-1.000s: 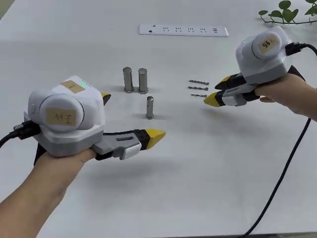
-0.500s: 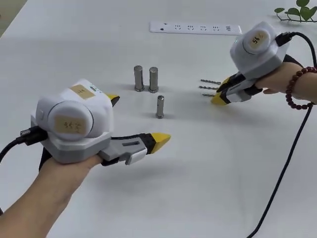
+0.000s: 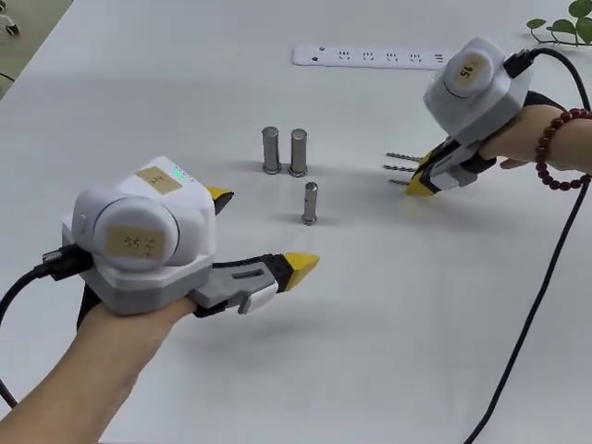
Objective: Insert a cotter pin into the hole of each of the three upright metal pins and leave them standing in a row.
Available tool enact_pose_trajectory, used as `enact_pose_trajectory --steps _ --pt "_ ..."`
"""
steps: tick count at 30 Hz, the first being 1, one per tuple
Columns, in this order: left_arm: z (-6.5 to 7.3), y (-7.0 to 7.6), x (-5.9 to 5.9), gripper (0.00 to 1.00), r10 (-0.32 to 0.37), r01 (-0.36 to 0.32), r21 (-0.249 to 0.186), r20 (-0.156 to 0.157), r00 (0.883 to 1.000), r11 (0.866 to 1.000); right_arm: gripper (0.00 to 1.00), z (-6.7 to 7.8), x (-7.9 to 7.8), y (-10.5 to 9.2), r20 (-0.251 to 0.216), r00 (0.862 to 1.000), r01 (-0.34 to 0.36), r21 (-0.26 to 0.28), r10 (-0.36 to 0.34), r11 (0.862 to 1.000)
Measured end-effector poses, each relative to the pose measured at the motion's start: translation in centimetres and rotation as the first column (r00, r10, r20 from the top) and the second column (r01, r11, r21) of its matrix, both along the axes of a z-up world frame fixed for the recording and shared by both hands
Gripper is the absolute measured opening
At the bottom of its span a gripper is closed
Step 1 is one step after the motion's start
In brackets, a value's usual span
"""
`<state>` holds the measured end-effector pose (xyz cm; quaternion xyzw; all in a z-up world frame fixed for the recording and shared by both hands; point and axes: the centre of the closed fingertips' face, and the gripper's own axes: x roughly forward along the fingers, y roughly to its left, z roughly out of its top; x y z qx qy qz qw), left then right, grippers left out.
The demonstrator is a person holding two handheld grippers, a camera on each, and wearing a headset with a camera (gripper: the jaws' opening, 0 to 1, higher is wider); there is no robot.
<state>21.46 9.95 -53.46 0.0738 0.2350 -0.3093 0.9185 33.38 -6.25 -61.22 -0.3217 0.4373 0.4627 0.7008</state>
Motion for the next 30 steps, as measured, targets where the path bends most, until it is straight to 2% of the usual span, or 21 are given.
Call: enact_pose_trajectory --steps 3,7,13,22,25,26,29,30 --pt "0.1 0.1 -0.1 0.68 -0.003 0.003 0.006 0.003 1.000 1.000 0.02 0.0 0.0 0.0 0.010 1.000 -0.018 -0.009 0.018 1.000" --pt "0.3 0.1 -0.3 0.68 0.005 -0.005 -0.013 -0.002 1.000 1.000 0.00 0.0 -0.1 0.2 0.042 0.997 -0.060 -0.038 0.062 0.997" --pt "0.4 0.2 -0.4 0.66 0.008 -0.008 -0.015 -0.001 1.000 1.000 0.00 -0.1 0.1 0.2 0.058 0.994 -0.093 -0.064 0.096 0.994" --pt "0.2 0.7 -0.4 0.64 0.024 -0.025 -0.027 -0.036 0.999 0.999 0.00 0.3 0.0 0.3 0.086 0.994 -0.069 0.002 0.068 0.998" --pt "0.3 0.9 -0.4 0.62 0.027 -0.028 -0.020 -0.031 0.999 0.999 0.00 0.6 0.1 0.4 0.095 0.994 -0.066 0.038 0.063 0.997" --pt "0.3 1.0 -0.3 0.62 0.030 -0.030 -0.021 -0.031 0.999 0.999 0.00 0.8 -0.4 0.7 0.097 0.993 -0.074 0.048 0.069 0.996" --pt "0.4 1.1 -0.2 0.58 0.031 -0.031 -0.022 -0.030 0.999 0.999 0.00 1.4 -0.9 1.3 0.131 0.987 -0.105 0.052 0.097 0.993" --pt "0.4 1.1 -0.2 0.57 0.030 -0.031 -0.022 -0.031 0.999 0.999 0.00 1.4 -0.4 1.5 0.139 0.985 -0.115 0.059 0.106 0.992"
